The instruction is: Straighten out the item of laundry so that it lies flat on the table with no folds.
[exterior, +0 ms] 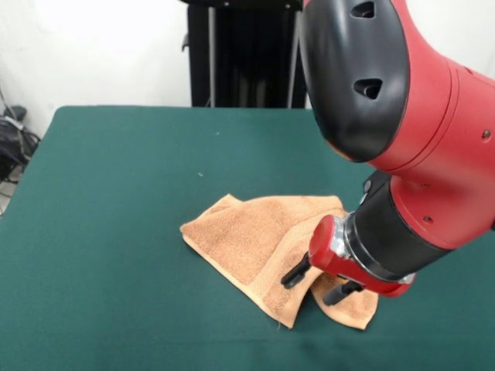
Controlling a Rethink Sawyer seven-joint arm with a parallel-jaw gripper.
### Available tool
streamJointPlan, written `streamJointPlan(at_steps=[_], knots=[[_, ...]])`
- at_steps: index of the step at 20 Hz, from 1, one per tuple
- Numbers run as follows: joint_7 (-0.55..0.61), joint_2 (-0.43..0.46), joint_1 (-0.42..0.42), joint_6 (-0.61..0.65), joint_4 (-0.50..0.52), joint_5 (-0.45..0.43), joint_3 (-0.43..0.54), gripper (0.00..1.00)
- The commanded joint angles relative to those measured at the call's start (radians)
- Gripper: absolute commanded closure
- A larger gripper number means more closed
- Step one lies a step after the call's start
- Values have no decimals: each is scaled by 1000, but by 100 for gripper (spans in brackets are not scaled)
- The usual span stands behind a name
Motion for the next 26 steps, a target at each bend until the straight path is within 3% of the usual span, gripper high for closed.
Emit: streamJointPlan(at_steps=[1,7,13,26], knots=[[-148,4,1,-74,195,-51,104,0],[-170,36,-15,-79,169,-47,118,0],[-156,9,-8,-110,231,-53,118,0],[-162,14,-5,-97,217,-60,114,0]])
